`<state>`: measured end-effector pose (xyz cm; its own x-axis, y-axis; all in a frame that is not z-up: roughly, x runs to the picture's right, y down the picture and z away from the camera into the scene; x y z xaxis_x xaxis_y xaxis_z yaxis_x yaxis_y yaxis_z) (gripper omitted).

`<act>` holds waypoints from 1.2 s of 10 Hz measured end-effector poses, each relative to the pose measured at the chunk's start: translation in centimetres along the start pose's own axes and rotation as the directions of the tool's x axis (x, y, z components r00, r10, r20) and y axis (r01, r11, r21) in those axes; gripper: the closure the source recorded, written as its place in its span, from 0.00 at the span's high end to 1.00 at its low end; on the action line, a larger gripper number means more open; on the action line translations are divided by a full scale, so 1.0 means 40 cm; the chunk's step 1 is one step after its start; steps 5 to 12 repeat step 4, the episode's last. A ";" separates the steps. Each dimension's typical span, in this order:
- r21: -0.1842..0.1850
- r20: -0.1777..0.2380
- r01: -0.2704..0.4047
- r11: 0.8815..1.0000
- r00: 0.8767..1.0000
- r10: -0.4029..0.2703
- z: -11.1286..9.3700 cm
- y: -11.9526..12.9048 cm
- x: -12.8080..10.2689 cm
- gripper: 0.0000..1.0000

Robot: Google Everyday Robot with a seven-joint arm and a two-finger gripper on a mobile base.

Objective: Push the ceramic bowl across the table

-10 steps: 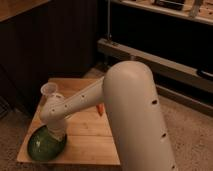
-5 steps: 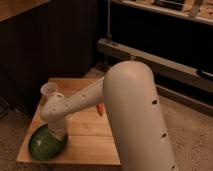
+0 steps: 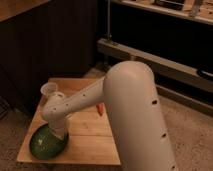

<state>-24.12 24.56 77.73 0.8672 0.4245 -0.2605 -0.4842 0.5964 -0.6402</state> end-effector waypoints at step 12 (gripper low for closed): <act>0.004 -0.004 -0.004 1.000 1.000 0.004 0.000 -0.012 0.004 0.09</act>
